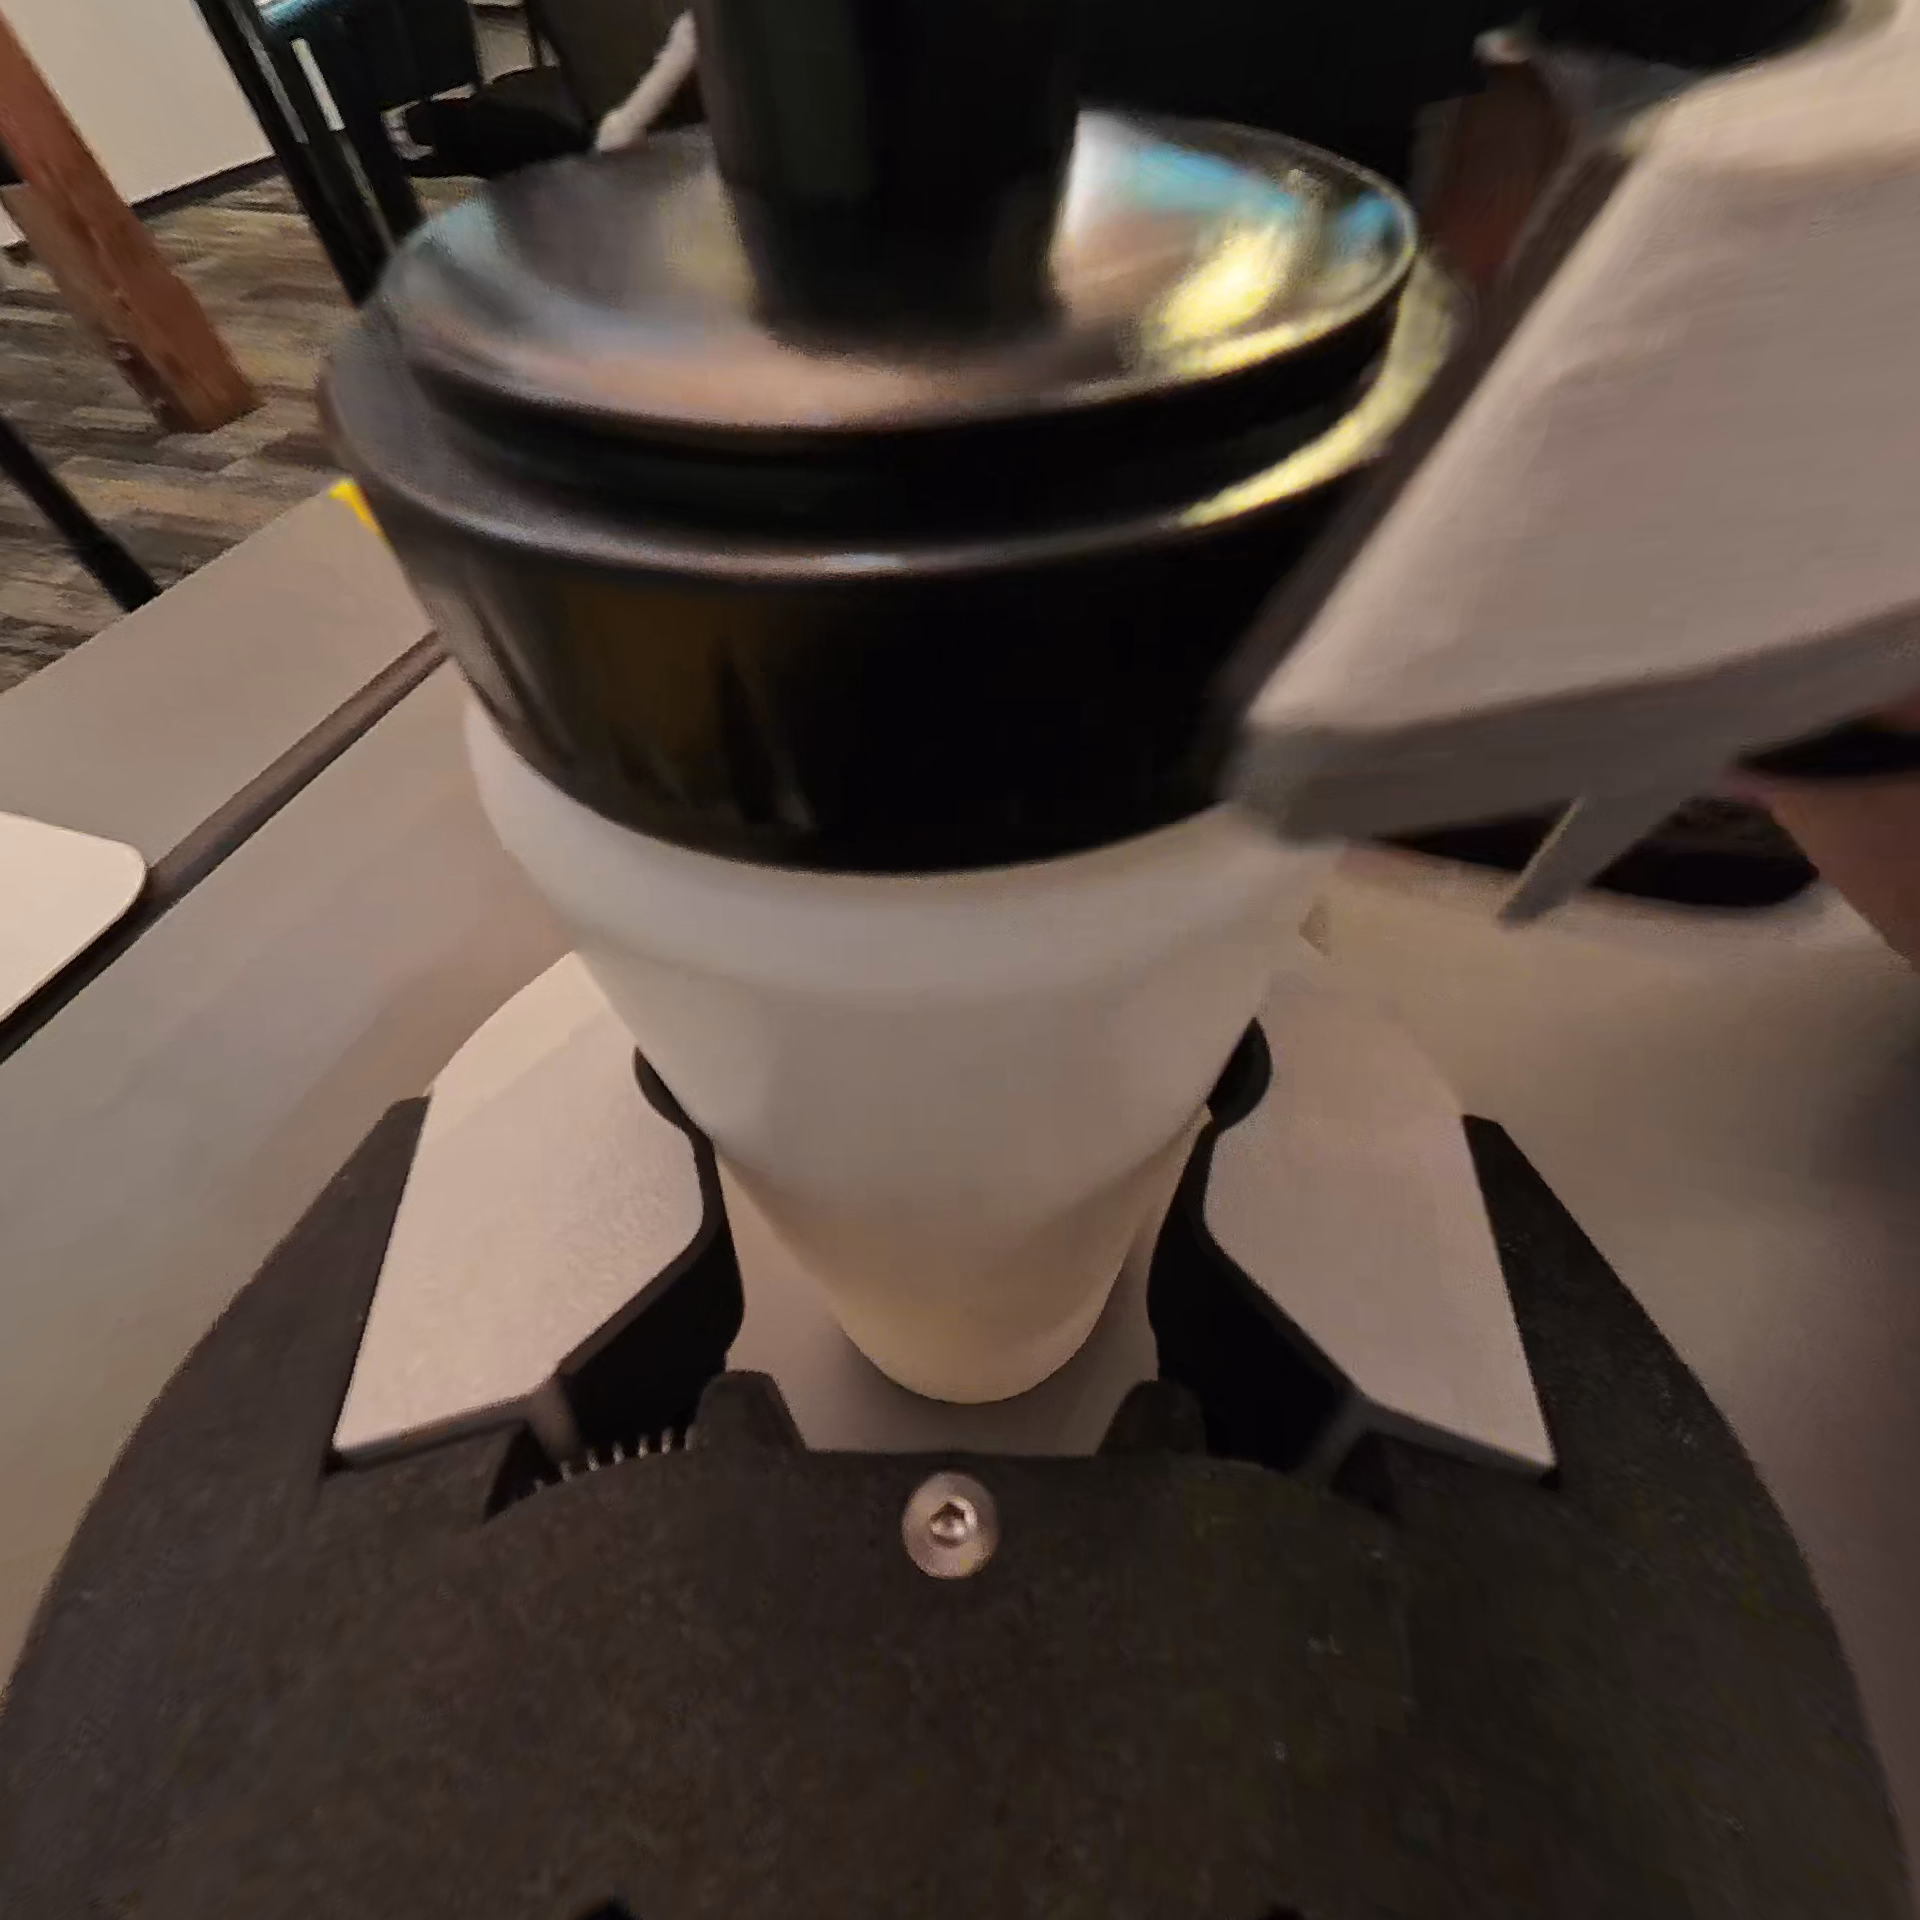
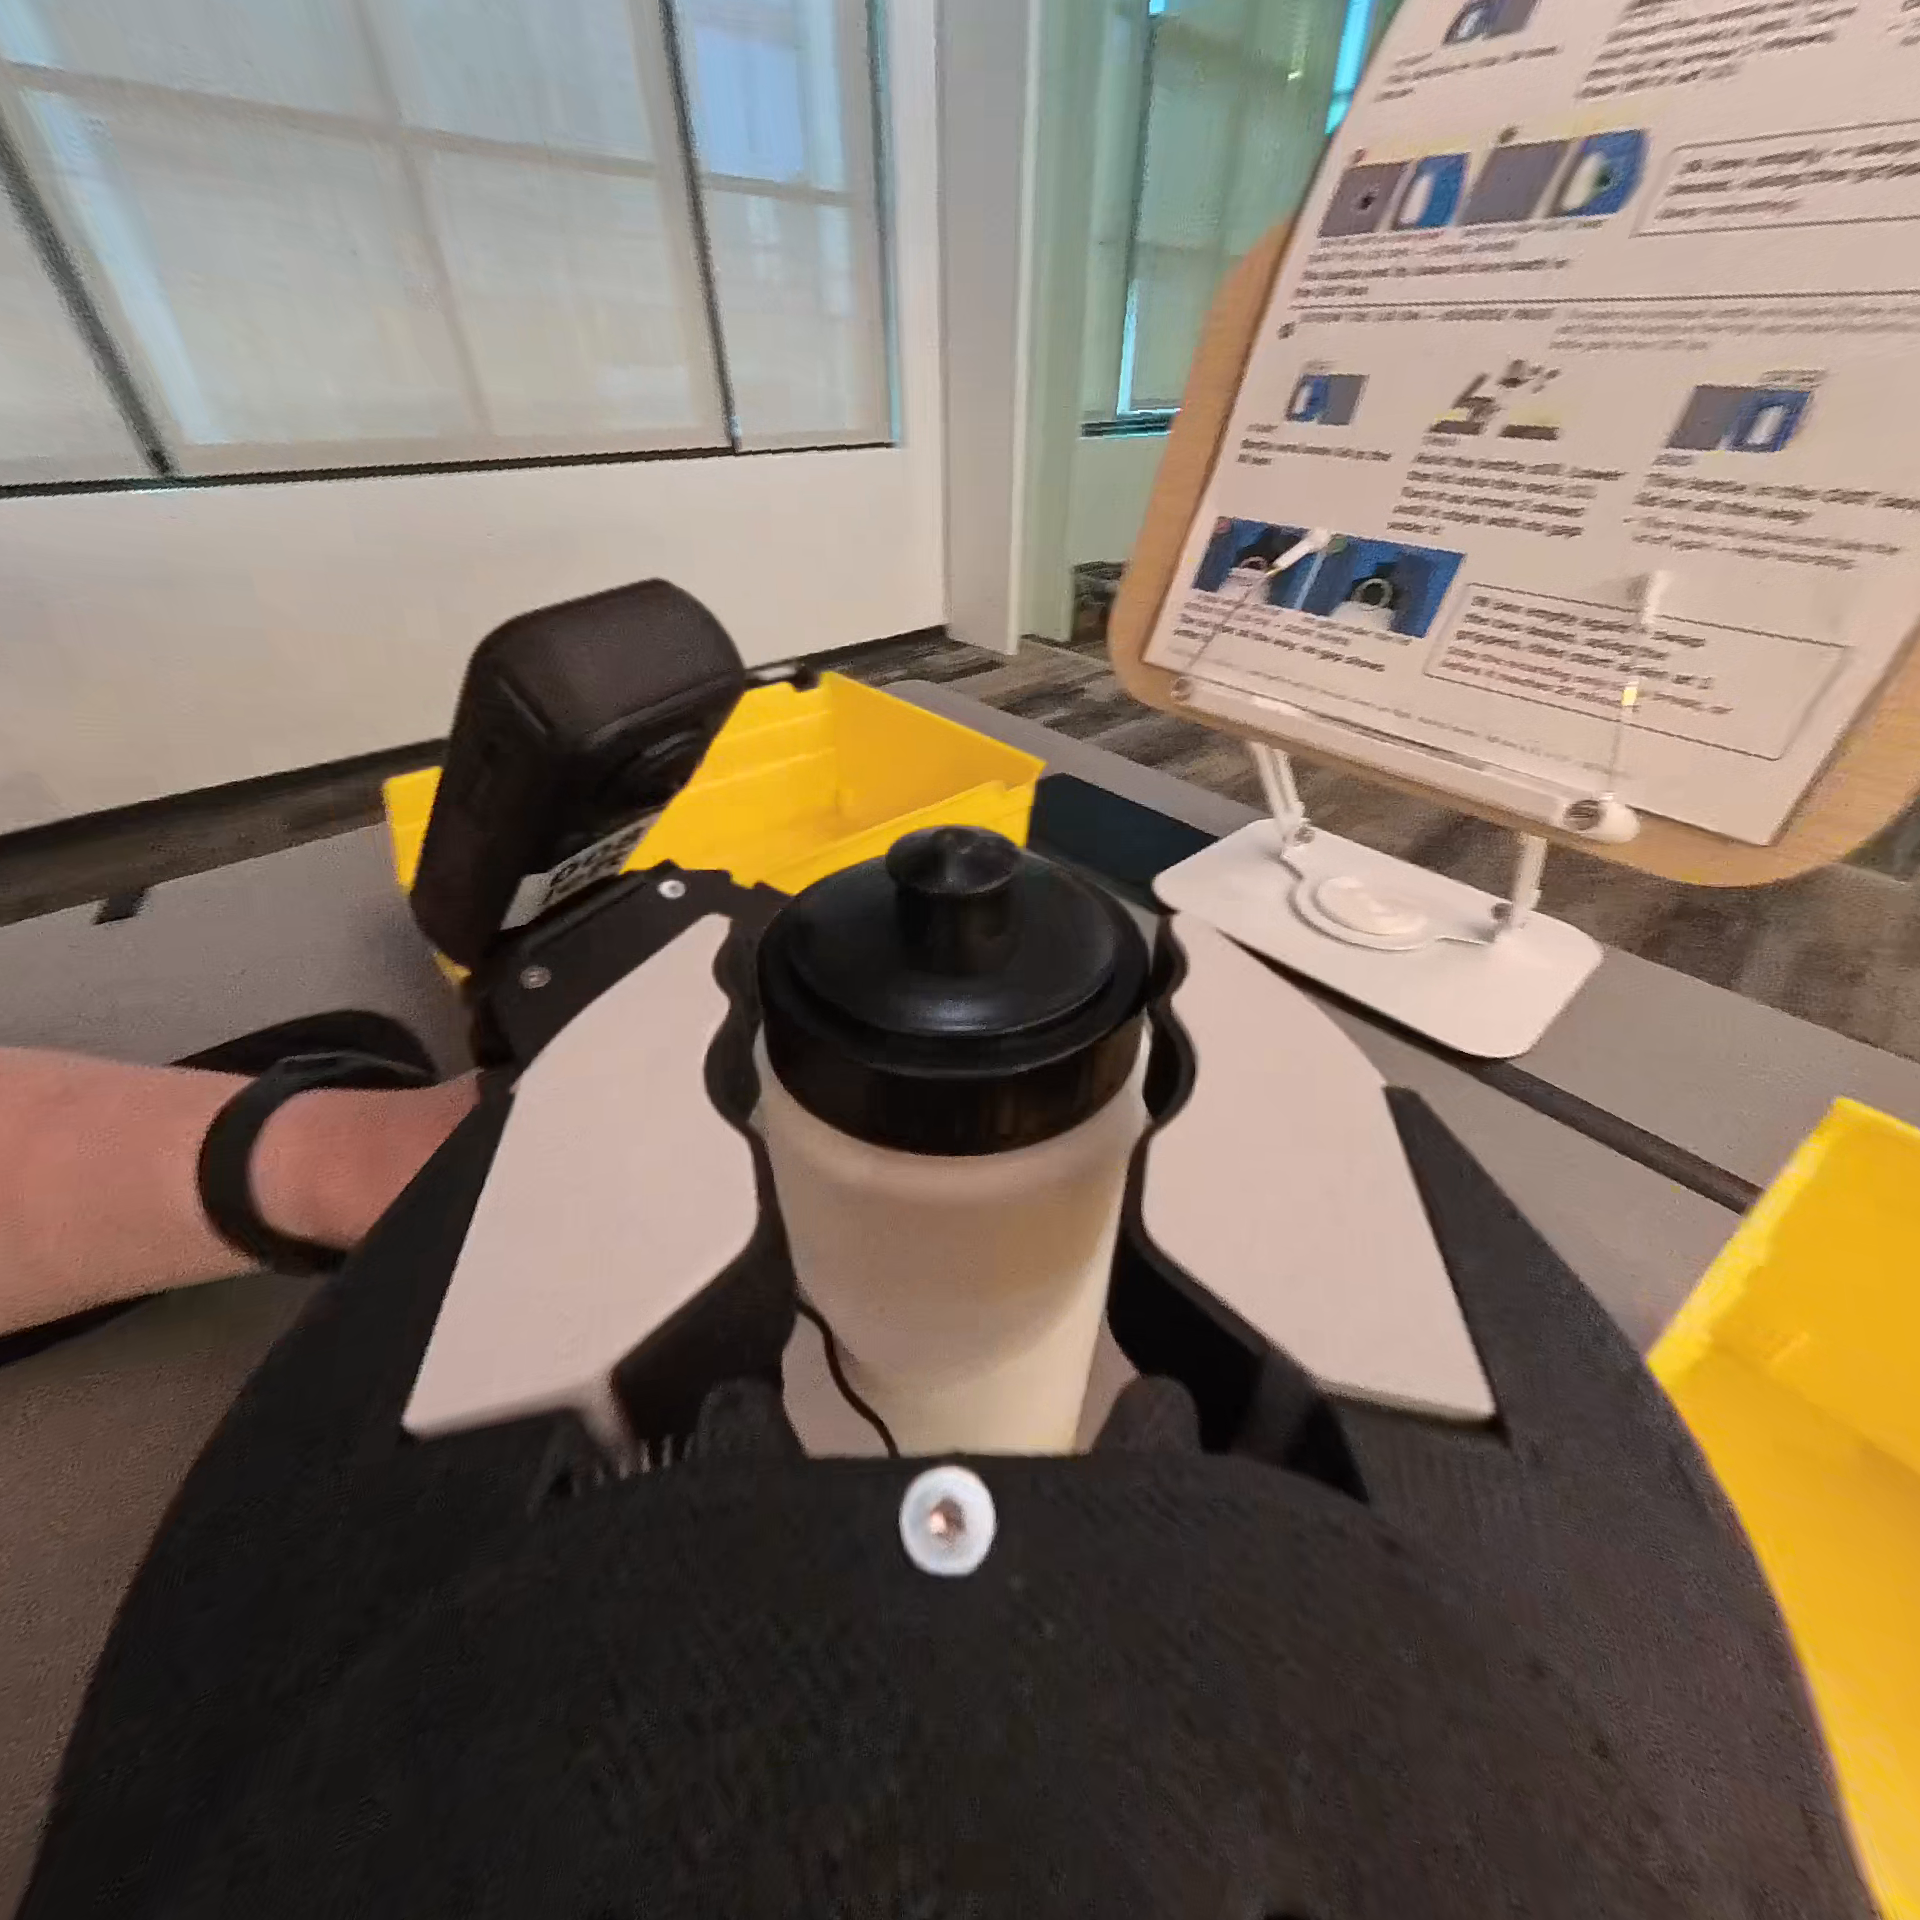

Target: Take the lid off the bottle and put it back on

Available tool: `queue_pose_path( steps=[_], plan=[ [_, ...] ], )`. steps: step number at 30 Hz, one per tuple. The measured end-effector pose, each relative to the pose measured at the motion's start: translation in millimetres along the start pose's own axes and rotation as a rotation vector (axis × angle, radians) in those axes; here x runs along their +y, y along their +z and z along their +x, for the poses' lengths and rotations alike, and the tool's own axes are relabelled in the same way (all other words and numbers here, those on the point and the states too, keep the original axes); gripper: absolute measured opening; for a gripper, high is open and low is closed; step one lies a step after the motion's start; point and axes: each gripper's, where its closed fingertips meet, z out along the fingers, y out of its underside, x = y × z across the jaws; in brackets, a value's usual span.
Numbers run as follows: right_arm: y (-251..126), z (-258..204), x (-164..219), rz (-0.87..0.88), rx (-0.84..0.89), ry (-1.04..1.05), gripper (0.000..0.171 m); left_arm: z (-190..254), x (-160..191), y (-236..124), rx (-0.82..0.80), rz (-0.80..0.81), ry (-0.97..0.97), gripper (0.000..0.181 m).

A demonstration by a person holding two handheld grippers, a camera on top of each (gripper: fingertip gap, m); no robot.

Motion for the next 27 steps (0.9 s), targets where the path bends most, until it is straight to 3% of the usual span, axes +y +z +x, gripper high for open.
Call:
queue_pose_path(
  steps=[3, 7, 11, 17, 19, 24, 27],
  plan=[
    [-8, -5, -3, -0.027, -0.214, 0.043, 0.074, 6, -1, 2, 0.039, 0.003, 0.03, 0.099],
    [-10, -6, 9, -0.162, -0.309, -0.021, 0.073, 9, -1, 2, 0.066, 0.005, 0.03, 0.1],
    [-4, -5, 8, -0.153, -0.234, -0.022, 0.073, 4, -1, 1, 0.029, 0.005, -0.001, 0.099],
    [-1, 5, 6, -0.011, 0.161, 0.034, 0.073, -7, 1, 0, -0.103, -0.023, -0.03, 0.099],
    [-1, 3, 5, 0.001, 0.188, 0.011, 0.073, -7, 1, -1, -0.095, -0.02, -0.024, 0.099],
    [-7, -5, 2, -0.009, -0.091, -0.022, 0.078, 2, 0, 1, 0.02, -0.001, 0.011, 0.099],
    [-11, -5, 3, -0.052, -0.227, -0.004, 0.073, 11, -1, 3, 0.063, 0.007, 0.029, 0.099]
  ],
)
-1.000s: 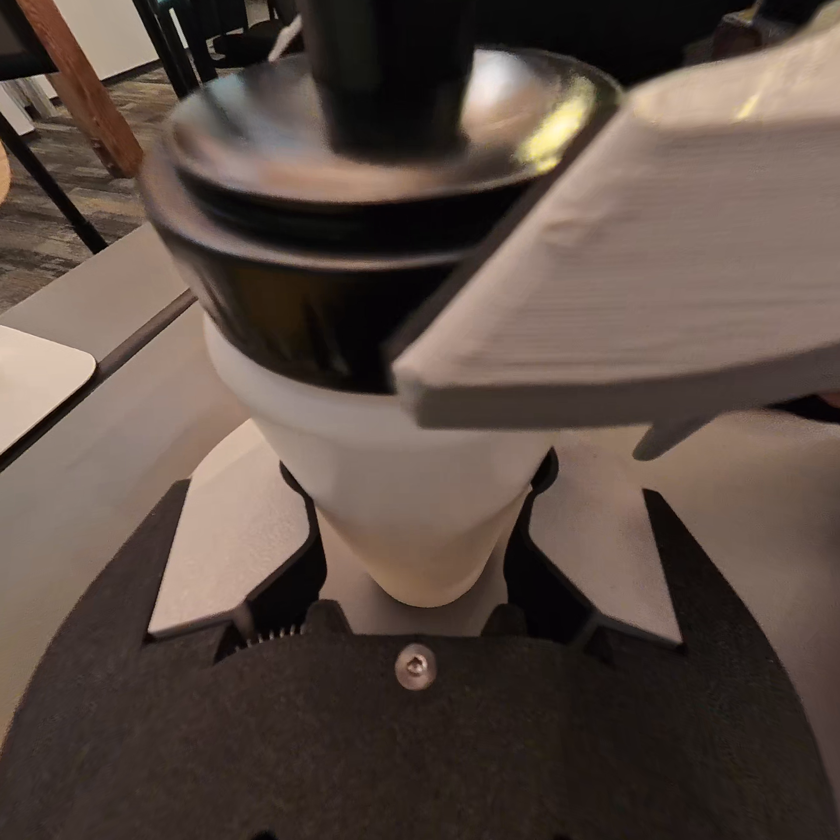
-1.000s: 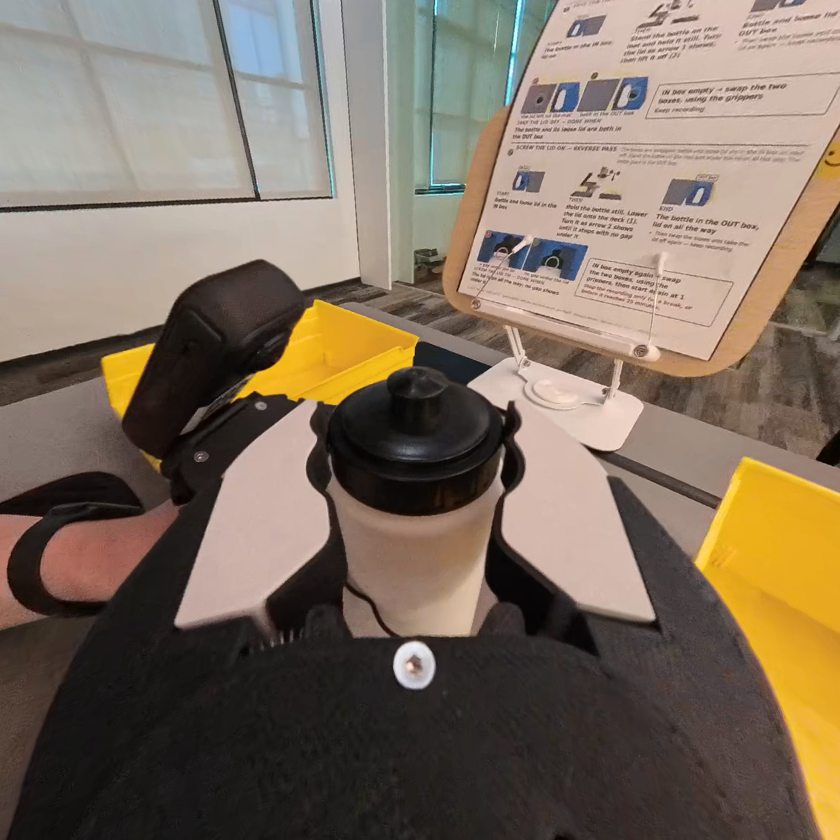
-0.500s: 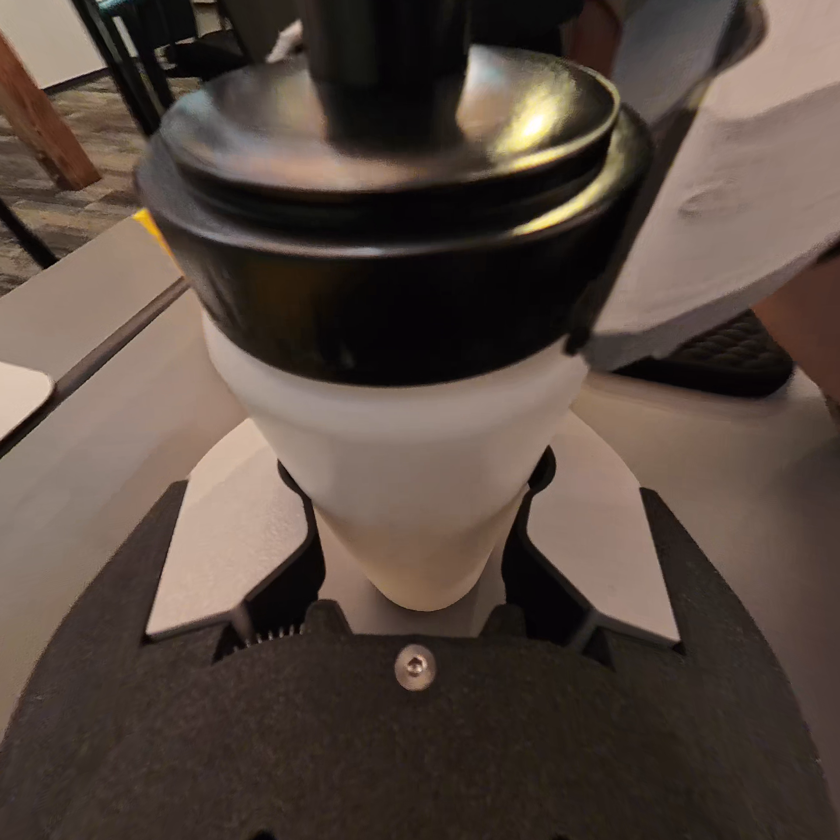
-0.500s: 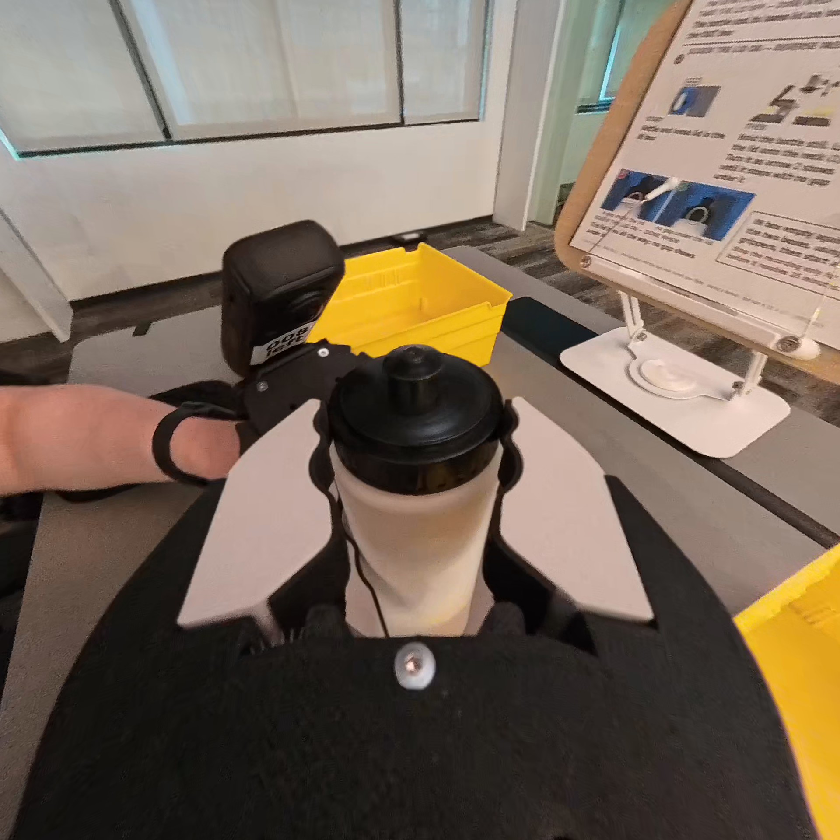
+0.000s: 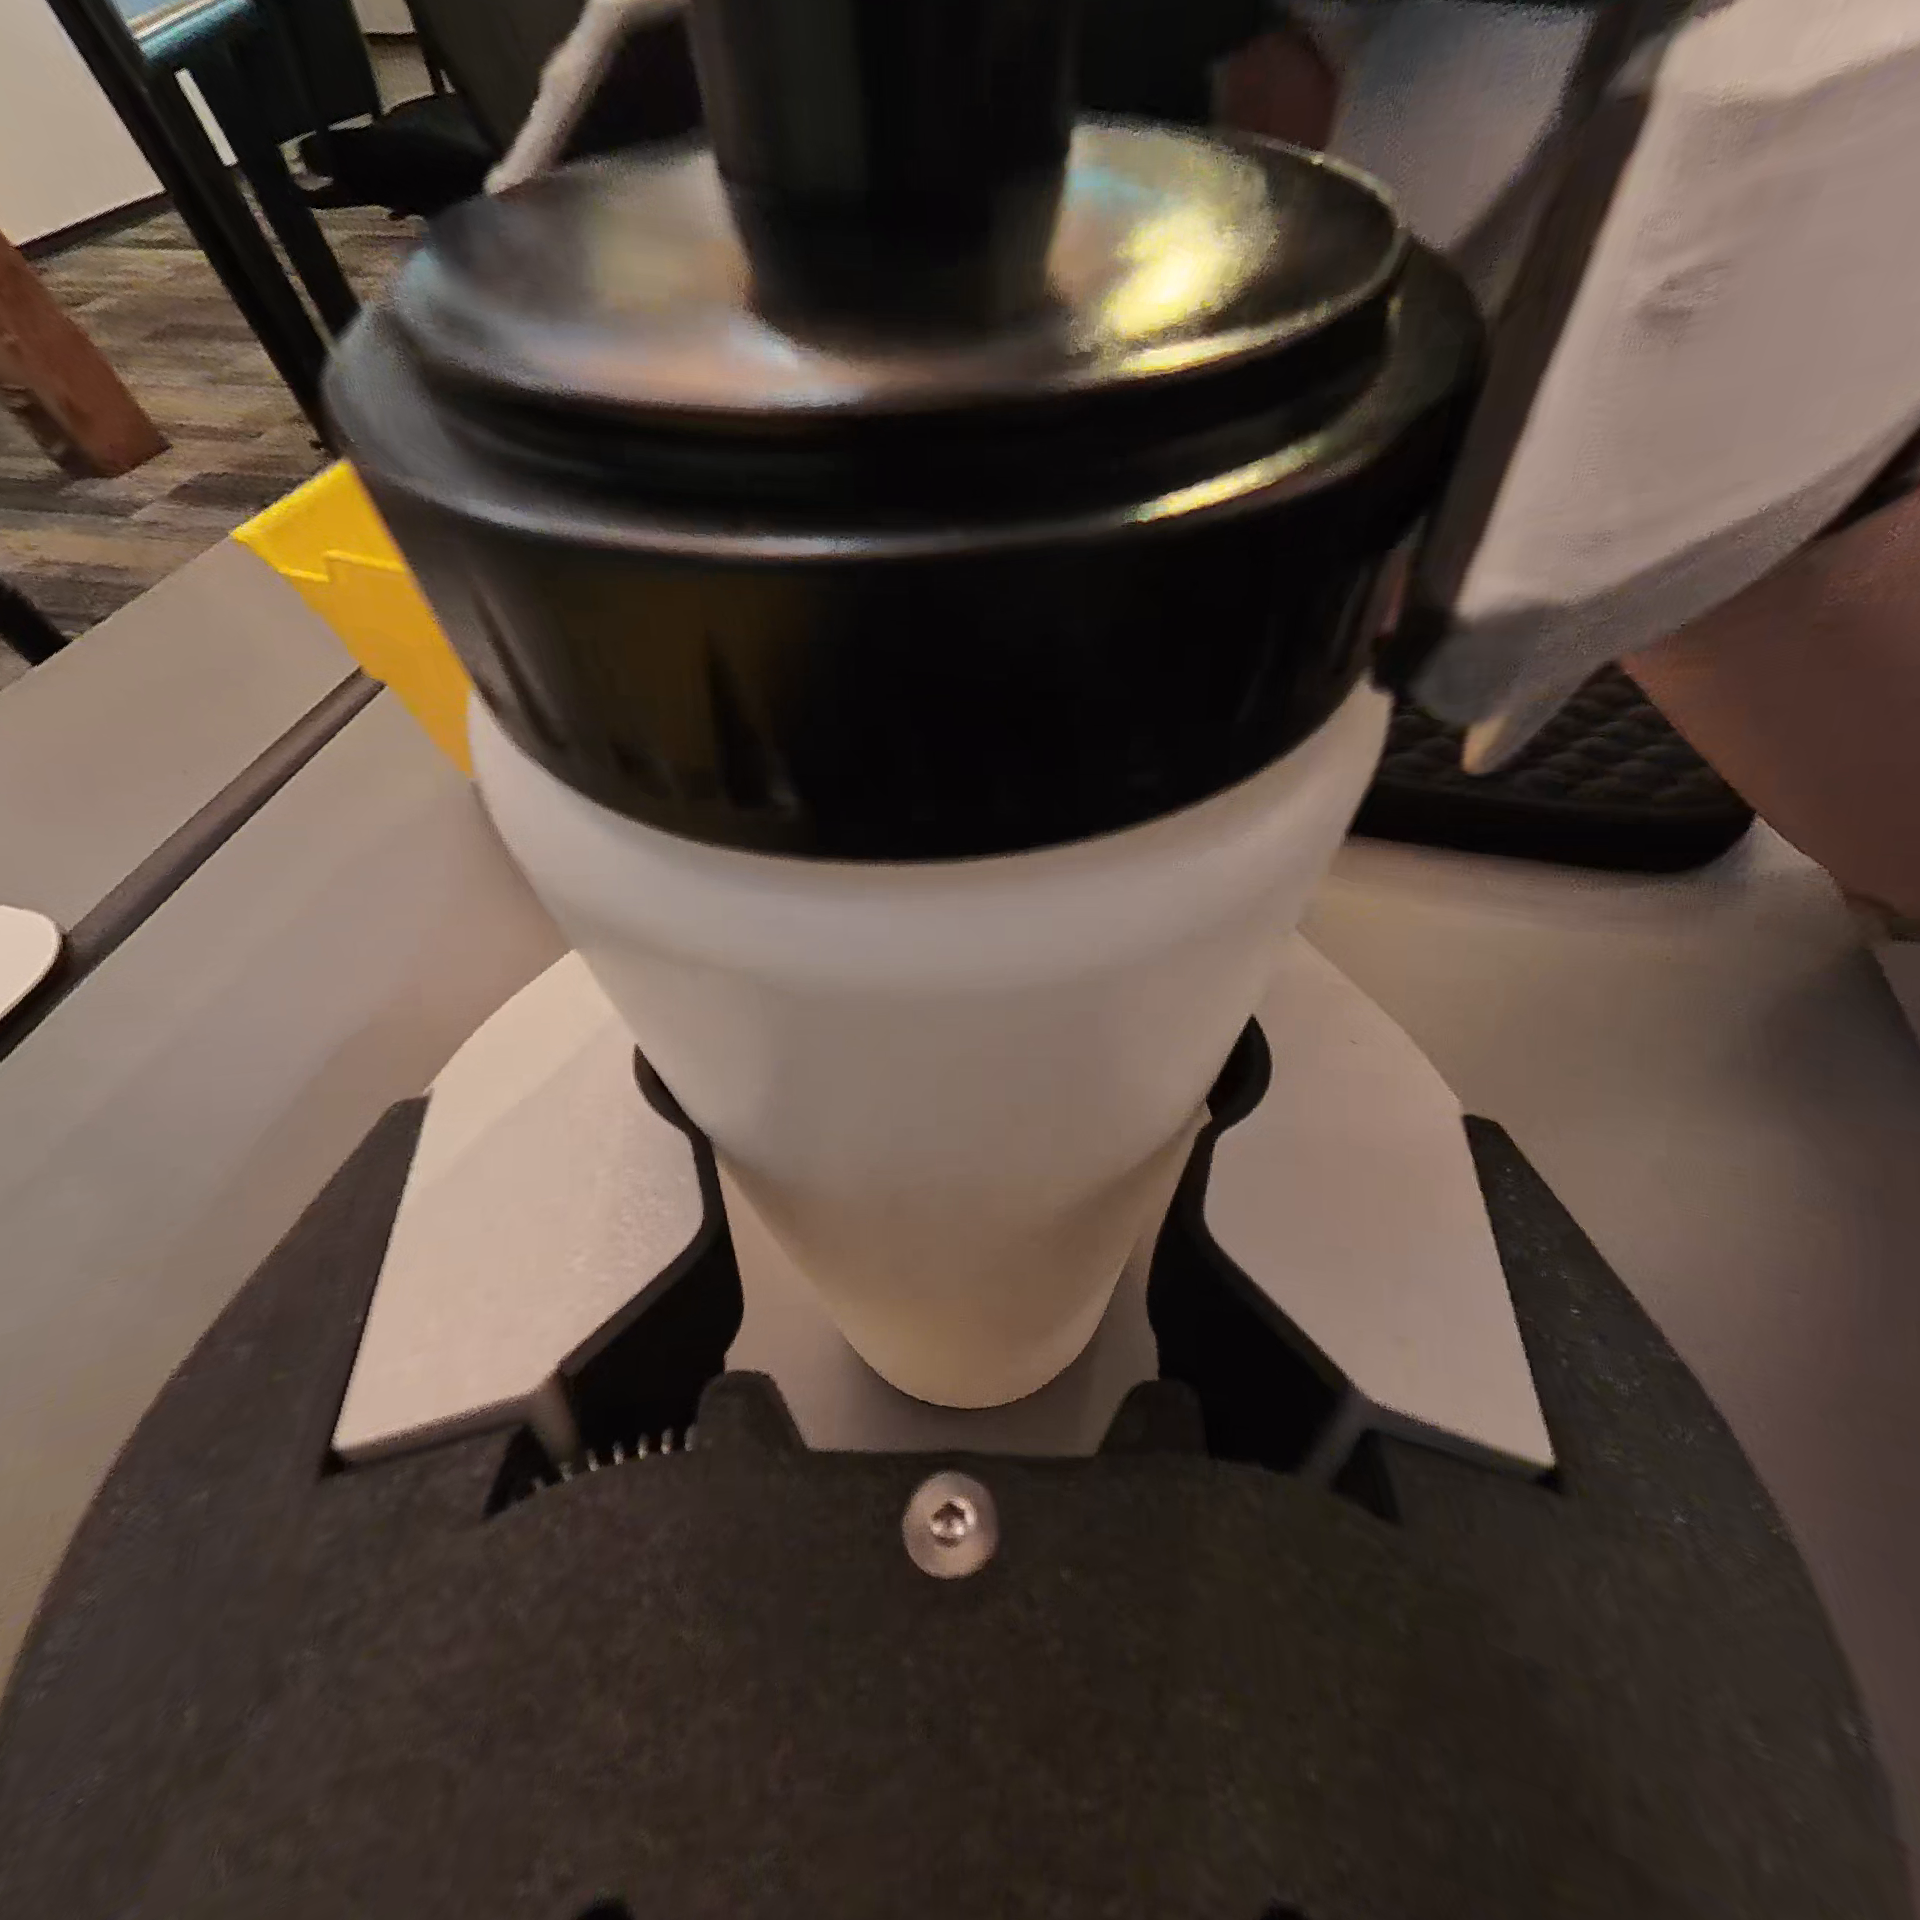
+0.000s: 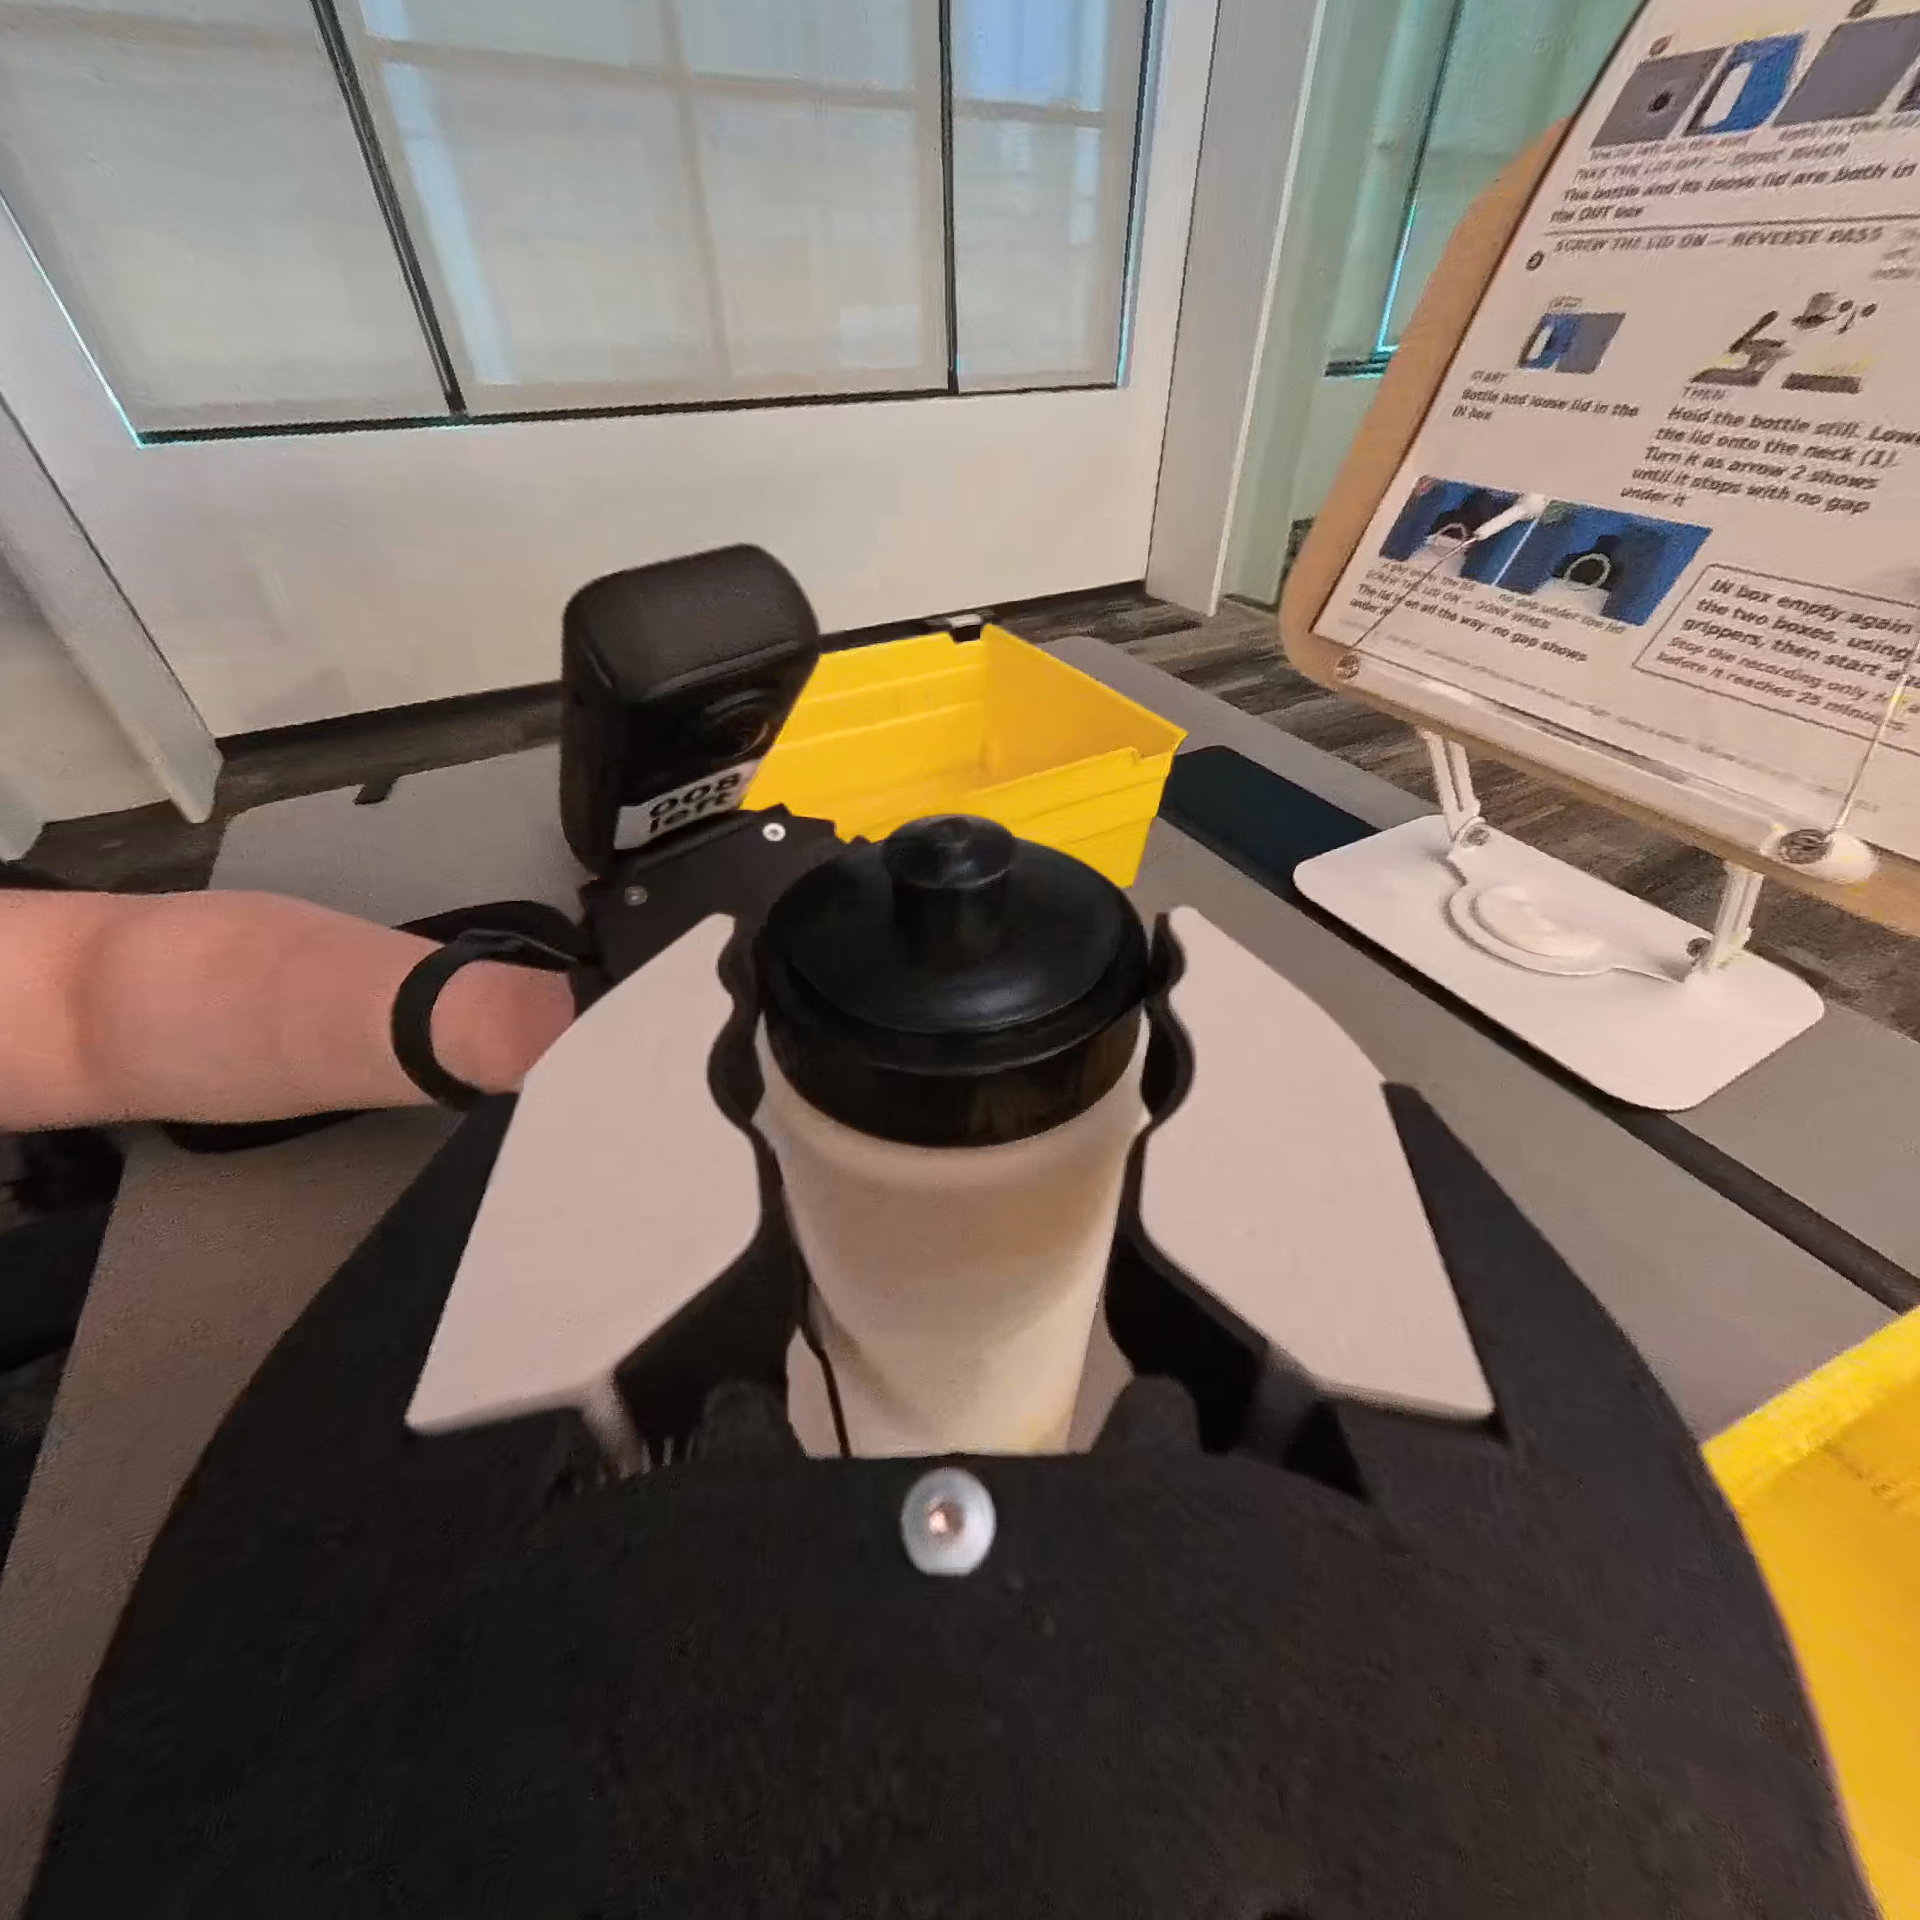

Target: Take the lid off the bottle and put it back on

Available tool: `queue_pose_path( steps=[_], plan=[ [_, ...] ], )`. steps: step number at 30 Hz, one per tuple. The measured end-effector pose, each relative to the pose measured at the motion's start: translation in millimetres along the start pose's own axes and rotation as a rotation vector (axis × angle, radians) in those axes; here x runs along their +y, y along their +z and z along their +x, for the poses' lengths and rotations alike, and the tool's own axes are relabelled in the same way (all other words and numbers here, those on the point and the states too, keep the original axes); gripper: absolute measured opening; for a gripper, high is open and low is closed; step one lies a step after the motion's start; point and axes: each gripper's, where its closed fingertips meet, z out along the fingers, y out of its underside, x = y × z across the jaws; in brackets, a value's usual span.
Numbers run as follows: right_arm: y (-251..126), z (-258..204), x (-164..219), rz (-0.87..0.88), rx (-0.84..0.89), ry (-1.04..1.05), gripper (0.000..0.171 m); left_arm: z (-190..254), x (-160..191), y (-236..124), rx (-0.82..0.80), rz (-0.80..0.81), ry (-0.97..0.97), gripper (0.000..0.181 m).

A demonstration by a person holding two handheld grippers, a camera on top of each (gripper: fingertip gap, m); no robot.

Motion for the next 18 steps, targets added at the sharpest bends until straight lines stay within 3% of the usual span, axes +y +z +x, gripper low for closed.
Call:
queue_pose_path(
  steps=[4, 11, 14, 18],
  plan=[
    [2, 1, 1, -0.032, 0.013, -0.013, 0.073, -3, 1, 0, -0.026, -0.009, -0.017, 0.099],
    [9, 10, -4, 0.131, 0.428, 0.034, 0.072, -15, 2, -5, -0.128, -0.012, -0.084, 0.099],
    [12, 10, -3, 0.105, 0.369, 0.009, 0.071, -17, 2, -6, -0.089, 0.003, -0.077, 0.099],
    [10, 5, 2, 0.006, 0.115, -0.016, 0.076, -9, 2, -3, -0.012, -0.004, -0.013, 0.099]
  ],
)
